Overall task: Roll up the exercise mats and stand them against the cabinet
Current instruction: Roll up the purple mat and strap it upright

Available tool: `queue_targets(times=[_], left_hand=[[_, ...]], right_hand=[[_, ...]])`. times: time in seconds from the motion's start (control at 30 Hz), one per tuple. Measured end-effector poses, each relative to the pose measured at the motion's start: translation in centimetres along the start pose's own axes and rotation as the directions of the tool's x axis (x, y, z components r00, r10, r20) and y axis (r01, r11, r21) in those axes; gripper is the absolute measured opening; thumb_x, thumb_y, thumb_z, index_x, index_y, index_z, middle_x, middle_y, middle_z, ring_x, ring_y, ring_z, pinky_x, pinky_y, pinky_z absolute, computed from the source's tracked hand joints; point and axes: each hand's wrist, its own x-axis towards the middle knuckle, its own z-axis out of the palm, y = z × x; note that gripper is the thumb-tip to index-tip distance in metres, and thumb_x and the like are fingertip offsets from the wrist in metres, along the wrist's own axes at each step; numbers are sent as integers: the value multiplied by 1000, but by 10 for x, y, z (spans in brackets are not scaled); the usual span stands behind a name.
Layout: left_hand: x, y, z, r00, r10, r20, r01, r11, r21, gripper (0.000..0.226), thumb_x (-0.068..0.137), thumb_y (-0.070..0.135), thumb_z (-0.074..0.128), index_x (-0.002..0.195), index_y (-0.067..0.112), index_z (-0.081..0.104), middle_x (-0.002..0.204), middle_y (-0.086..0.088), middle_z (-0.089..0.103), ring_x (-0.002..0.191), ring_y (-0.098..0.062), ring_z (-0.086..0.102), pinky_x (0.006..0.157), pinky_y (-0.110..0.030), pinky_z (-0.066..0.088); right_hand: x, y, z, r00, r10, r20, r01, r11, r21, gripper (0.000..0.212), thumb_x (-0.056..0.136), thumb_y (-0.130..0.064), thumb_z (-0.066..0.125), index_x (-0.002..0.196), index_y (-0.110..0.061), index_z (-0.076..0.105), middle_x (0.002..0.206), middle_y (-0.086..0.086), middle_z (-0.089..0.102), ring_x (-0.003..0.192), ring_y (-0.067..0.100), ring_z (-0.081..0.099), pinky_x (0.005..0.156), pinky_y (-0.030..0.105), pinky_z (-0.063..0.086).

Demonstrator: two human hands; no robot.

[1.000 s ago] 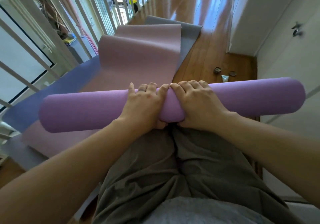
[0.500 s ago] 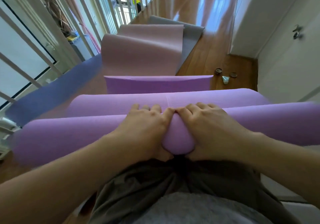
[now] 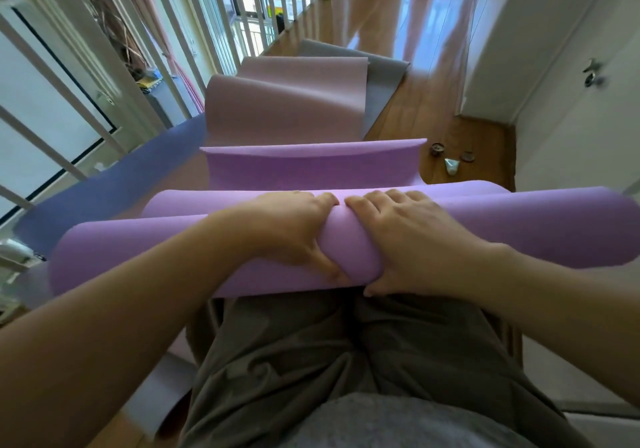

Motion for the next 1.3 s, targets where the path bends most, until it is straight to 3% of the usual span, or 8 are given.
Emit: queue_targets(times=[0.1,0.23,0.43,0.57,0.73,0.87,1.0,1.3], left_hand=[[4,4,-1,999,-36,-5,37,998,56,93,58,75,68,133,29,38,122,5,57,108,-21,54,95,-42,44],[-5,18,20,983,-26,-183,82,947,311,111,66,70,66,149,21,11,145,-4,38,130,-26,40,112,-50,22],[11,-3,6,987,14,-162,9,990,142,110,53,77,67,144,29,28,137,1,49,121,-22,49,104,-40,38],[16,-9,-4,995,-29,-98,33,999,42,103,53,76,69,139,30,34,134,3,51,119,-21,49,100,-39,42],[4,8,23,962,-50,-269,143,931,337,114,69,63,69,150,21,2,151,-6,25,135,-28,31,113,-57,20],[13,-2,21,950,-19,-312,119,946,303,110,66,63,70,149,22,9,144,-6,35,128,-29,40,109,-54,28],[22,-8,11,965,0,-261,68,966,251,110,61,64,74,146,23,19,138,-6,43,122,-29,45,102,-48,37],[-2,-6,-18,975,21,-220,15,987,162,106,58,66,72,145,29,23,130,0,50,114,-24,52,96,-42,45]], right_hand=[[7,3,-3,1000,23,21,-24,998,52,103,59,-68,75,140,-23,32,133,-2,49,116,19,49,98,37,41],[27,17,-15,991,9,133,-22,995,99,101,52,-68,79,134,-24,41,128,-4,54,113,17,52,94,35,45],[14,5,7,996,48,-70,-50,999,-21,107,63,-66,72,146,-19,24,143,3,41,128,23,41,109,41,32],[24,9,6,995,48,-88,-51,998,-35,104,59,-66,73,142,-19,30,137,3,47,121,24,47,102,41,37],[39,22,-6,999,36,9,-36,998,47,108,53,-67,78,140,-21,34,133,0,51,119,21,49,97,39,41],[37,24,3,997,65,-37,-65,998,4,114,53,-70,76,146,-21,30,138,2,48,123,23,46,103,41,35],[30,22,33,957,74,-282,-107,989,-103,117,44,-64,82,139,-8,43,129,17,56,114,38,56,99,56,40],[22,15,-26,991,2,-134,-22,989,-149,99,57,-66,67,139,-20,35,124,2,54,107,24,55,91,42,46]])
